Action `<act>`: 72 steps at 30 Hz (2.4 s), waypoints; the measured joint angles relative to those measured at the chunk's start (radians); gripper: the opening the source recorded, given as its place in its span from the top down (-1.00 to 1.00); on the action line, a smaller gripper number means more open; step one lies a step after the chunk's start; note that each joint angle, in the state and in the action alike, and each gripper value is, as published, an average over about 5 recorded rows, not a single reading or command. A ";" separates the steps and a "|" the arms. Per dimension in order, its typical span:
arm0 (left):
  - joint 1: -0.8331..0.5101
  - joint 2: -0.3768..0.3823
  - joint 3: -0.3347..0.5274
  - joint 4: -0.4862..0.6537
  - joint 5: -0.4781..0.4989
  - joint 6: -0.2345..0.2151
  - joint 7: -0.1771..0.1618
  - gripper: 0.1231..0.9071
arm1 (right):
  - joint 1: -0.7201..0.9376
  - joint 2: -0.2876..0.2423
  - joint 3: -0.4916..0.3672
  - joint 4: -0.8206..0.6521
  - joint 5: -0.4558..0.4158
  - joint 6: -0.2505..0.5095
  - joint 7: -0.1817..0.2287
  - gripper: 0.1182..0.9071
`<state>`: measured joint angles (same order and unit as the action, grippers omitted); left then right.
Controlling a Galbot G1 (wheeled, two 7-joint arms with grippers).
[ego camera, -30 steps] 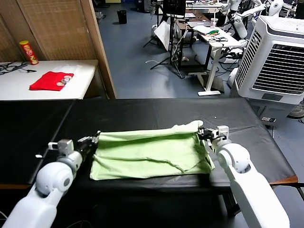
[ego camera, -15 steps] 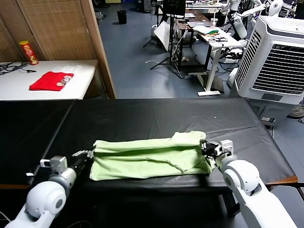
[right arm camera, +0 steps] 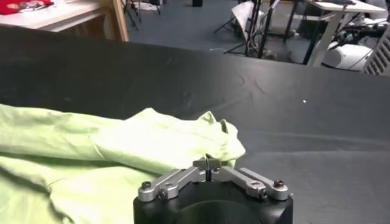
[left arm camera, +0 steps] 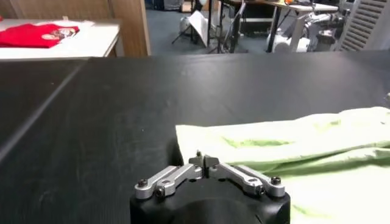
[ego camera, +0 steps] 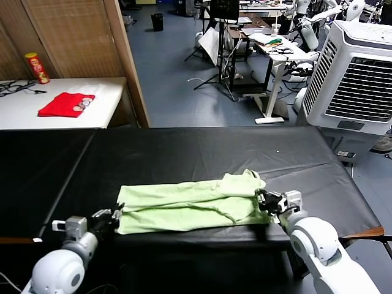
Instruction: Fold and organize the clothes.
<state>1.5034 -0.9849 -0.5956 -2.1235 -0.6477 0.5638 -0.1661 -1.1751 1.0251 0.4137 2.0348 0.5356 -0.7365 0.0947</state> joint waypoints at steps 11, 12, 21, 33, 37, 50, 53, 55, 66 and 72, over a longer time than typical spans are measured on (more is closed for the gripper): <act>-0.164 -0.073 0.021 0.086 -0.079 0.015 -0.064 -0.72 | 0.171 0.106 -0.055 -0.187 -0.134 0.096 -0.015 -0.72; -0.182 -0.081 0.029 0.100 -0.076 0.014 -0.064 -0.72 | 0.187 0.117 -0.065 -0.213 -0.144 0.101 -0.017 -0.72; -0.272 -0.122 0.072 0.218 -0.074 0.012 -0.039 -0.69 | 0.252 0.196 -0.107 -0.370 -0.193 0.108 -0.021 -0.51; -0.268 -0.132 0.078 0.258 -0.040 -0.025 0.000 0.76 | 0.240 0.240 -0.112 -0.401 -0.247 0.166 0.032 0.79; -0.277 -0.142 0.087 0.275 0.027 -0.068 0.002 0.98 | 0.220 0.258 -0.111 -0.400 -0.270 0.209 0.079 0.95; -0.271 -0.154 0.089 0.284 0.128 -0.087 0.022 0.58 | 0.155 0.243 -0.073 -0.329 -0.240 0.208 0.046 0.29; -0.253 -0.139 0.073 0.261 0.116 -0.085 0.019 0.15 | 0.130 0.223 -0.055 -0.283 -0.225 0.205 0.041 -0.14; -0.237 -0.129 0.059 0.243 0.105 -0.084 0.018 -0.15 | 0.109 0.209 -0.041 -0.248 -0.217 0.204 0.037 -0.44; -0.097 -0.151 -0.007 0.157 -0.037 -0.060 0.019 -0.72 | 0.024 0.194 -0.016 -0.119 -0.209 0.206 0.027 -0.72; -0.066 -0.194 0.004 0.145 -0.018 -0.067 0.037 -0.63 | 0.014 0.195 -0.016 -0.104 -0.213 0.207 0.027 -0.72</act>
<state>1.4374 -1.1786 -0.5920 -1.9784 -0.6661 0.4968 -0.1292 -1.1609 1.2203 0.3972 1.9311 0.3227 -0.5294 0.1213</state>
